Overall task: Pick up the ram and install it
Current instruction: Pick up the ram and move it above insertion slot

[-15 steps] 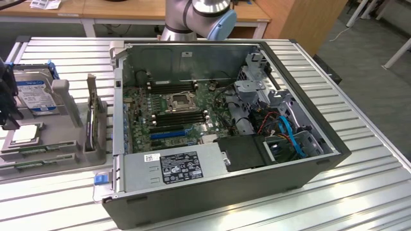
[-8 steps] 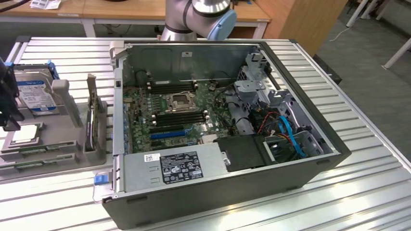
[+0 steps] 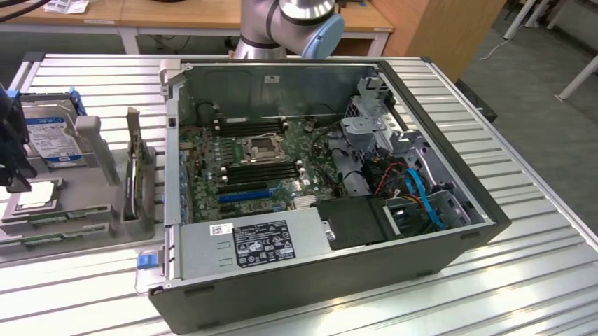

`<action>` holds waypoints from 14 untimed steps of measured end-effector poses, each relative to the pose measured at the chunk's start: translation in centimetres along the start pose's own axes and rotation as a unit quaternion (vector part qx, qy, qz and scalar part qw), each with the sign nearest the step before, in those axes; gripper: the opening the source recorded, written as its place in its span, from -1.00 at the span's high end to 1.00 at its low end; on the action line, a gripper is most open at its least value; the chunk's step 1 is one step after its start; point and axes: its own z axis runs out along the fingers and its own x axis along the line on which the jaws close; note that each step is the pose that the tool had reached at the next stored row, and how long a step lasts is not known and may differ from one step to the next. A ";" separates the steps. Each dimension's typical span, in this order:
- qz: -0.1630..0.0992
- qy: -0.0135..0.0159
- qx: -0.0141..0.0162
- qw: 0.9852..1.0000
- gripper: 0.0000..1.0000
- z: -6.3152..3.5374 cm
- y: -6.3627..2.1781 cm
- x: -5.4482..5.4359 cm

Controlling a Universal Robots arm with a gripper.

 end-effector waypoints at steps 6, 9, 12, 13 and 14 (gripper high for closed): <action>0.000 0.000 0.000 1.000 0.41 0.34 -0.02 0.0; 0.000 0.000 0.000 1.000 0.41 0.50 -0.02 0.0; 0.000 0.000 0.000 1.000 0.41 0.66 -0.03 0.0; 0.000 0.000 0.000 1.000 0.41 0.72 -0.03 0.0; 0.000 0.000 0.000 1.000 0.41 0.77 -0.03 0.0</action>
